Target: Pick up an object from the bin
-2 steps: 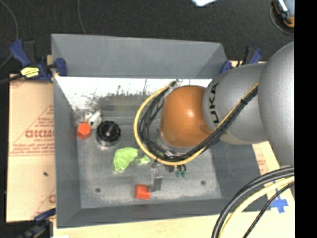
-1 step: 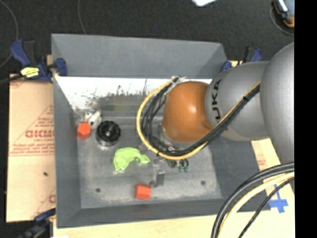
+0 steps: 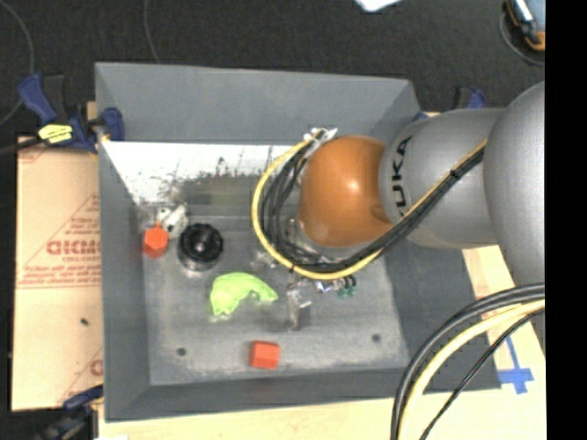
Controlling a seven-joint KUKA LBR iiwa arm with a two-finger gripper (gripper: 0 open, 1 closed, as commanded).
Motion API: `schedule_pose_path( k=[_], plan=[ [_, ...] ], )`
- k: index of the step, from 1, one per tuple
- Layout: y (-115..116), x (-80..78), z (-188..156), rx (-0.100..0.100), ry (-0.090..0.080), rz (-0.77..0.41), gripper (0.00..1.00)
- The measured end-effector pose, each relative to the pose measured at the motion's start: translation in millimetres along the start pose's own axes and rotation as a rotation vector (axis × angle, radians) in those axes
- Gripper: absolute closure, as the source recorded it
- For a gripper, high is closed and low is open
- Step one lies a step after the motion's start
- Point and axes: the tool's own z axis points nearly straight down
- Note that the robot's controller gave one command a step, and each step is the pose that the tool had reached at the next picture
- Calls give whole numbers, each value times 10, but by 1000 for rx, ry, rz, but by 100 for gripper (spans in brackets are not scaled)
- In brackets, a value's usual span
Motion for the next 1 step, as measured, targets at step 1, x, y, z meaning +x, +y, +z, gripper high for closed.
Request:
schedule_pose_path(
  k=[1],
  plan=[
    [17,-127,156,-1,-2,-33,0]
  ],
)
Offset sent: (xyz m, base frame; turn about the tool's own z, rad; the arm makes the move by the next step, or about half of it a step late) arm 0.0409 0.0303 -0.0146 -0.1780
